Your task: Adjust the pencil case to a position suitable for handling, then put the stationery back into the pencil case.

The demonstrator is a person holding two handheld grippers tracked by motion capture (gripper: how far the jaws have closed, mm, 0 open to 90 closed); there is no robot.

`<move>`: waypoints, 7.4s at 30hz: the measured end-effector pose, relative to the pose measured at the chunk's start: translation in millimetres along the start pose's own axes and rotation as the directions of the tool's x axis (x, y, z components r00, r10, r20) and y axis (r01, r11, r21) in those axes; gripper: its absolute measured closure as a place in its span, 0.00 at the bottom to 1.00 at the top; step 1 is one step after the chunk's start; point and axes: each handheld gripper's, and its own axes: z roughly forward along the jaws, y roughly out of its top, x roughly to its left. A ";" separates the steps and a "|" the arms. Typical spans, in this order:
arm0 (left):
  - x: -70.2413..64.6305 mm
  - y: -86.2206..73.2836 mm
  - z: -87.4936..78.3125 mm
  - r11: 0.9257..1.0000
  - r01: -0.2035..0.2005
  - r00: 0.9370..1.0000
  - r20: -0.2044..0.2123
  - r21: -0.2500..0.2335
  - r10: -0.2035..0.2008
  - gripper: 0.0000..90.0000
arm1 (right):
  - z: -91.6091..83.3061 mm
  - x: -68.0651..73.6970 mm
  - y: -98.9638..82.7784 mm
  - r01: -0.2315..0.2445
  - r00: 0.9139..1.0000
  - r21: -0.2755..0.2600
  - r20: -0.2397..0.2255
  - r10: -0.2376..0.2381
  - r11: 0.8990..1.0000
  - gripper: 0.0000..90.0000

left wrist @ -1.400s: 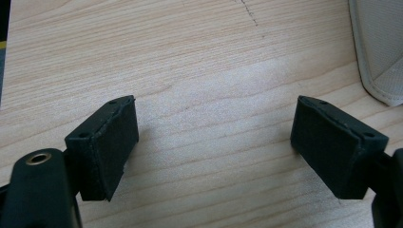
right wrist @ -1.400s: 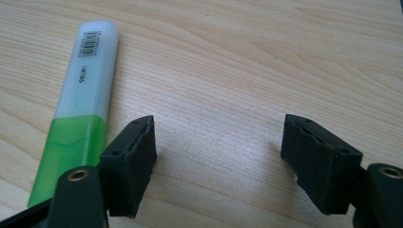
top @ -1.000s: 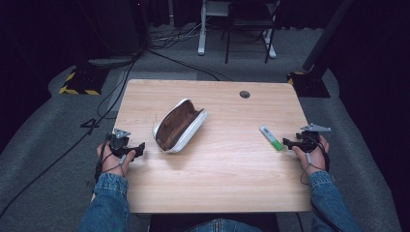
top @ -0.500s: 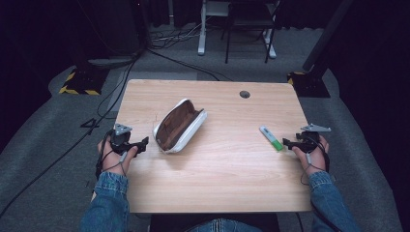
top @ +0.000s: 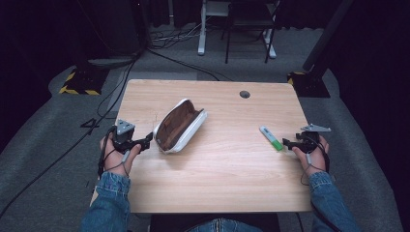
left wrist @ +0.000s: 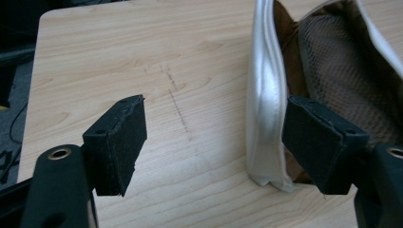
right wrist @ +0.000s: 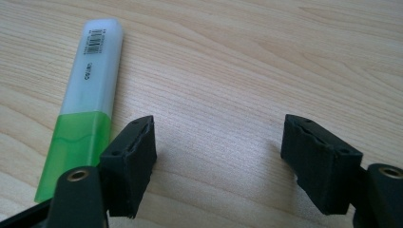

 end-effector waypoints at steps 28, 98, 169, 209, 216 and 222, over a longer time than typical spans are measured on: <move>-21.3 7.9 35.6 0.999 -0.009 0.995 0.100 -0.048 0.014 0.28 | -0.9 1.7 -0.9 -0.004 1.000 -0.002 0.005 0.004 1.000 0.31; -31.2 19.4 47.9 0.996 0.041 0.948 0.313 0.080 -0.064 0.94 | -1.7 2.3 -1.7 -0.001 1.000 -0.003 0.003 0.001 1.000 0.31; -125.9 -2.5 64.5 0.974 -0.193 0.803 0.590 0.118 0.087 0.93 | -1.8 2.4 -1.7 0.003 1.000 -0.002 -0.001 -0.003 1.000 0.31; -116.0 -0.6 50.6 0.978 -0.191 0.876 0.465 0.084 0.131 0.28 | -1.8 2.7 -1.7 0.002 1.000 0.000 -0.006 -0.002 1.000 0.30; -113.4 2.2 37.0 0.978 -0.202 0.886 0.436 0.056 0.158 0.27 | -1.9 2.9 -1.7 0.001 1.000 0.000 -0.005 -0.001 1.000 0.30; -110.5 0.9 19.6 0.967 -0.253 0.889 0.402 0.026 0.221 0.24 | -2.6 3.9 -2.1 -0.003 1.000 0.002 -0.003 0.003 1.000 0.30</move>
